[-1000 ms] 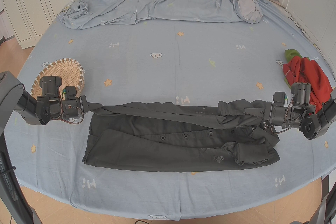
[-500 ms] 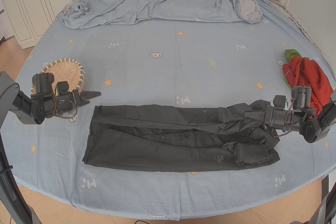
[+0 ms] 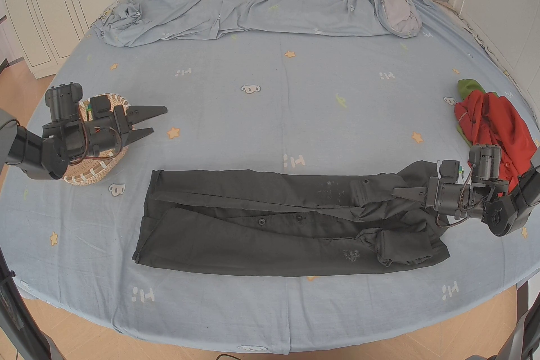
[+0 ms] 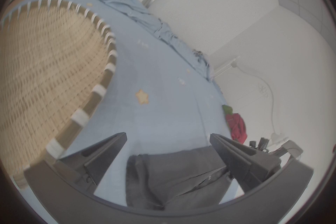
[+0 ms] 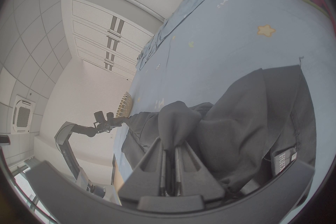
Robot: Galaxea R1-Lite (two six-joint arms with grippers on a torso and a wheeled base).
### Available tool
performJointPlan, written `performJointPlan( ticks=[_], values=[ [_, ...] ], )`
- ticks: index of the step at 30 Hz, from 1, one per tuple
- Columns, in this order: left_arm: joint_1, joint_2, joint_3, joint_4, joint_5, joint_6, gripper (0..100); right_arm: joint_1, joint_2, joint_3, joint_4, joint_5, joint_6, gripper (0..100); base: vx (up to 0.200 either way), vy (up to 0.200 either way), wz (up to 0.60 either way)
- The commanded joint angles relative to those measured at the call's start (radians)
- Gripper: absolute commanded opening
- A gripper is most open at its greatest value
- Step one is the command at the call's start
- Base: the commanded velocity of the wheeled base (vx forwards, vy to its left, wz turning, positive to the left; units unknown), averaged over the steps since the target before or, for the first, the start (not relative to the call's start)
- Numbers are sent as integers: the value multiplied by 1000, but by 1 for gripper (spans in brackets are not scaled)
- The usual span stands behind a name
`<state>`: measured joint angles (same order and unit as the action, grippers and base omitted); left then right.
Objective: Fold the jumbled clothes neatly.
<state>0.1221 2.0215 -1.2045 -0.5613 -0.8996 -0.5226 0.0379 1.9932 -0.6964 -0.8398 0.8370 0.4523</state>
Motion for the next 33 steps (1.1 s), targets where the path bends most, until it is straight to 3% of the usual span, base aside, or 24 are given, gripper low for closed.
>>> performJointPlan(
  ticks=[1, 8, 14, 24, 33],
  values=[
    [-95, 31, 22, 0, -1, -5, 100, 0, 4, 20, -4, 2, -1, 0, 0, 0, 0],
    [-199, 108, 75, 1, 1, 1, 100, 0, 22, 21, -10, 1, -1, 0, 0, 0, 0],
    [-210, 163, 134, -17, 2, 21, 100, -1, 24, 20, -13, 1, -1, 0, 0, 0, 0],
    [-104, 137, 243, -17, 1, 92, 100, -1, 27, 11, -13, 1, 0, 0, 0, 0, 0],
    [-6, 75, 180, -31, -2, 87, 100, -4, 39, -12, -15, -3, 3, 0, 0, 0, 0]
  ],
)
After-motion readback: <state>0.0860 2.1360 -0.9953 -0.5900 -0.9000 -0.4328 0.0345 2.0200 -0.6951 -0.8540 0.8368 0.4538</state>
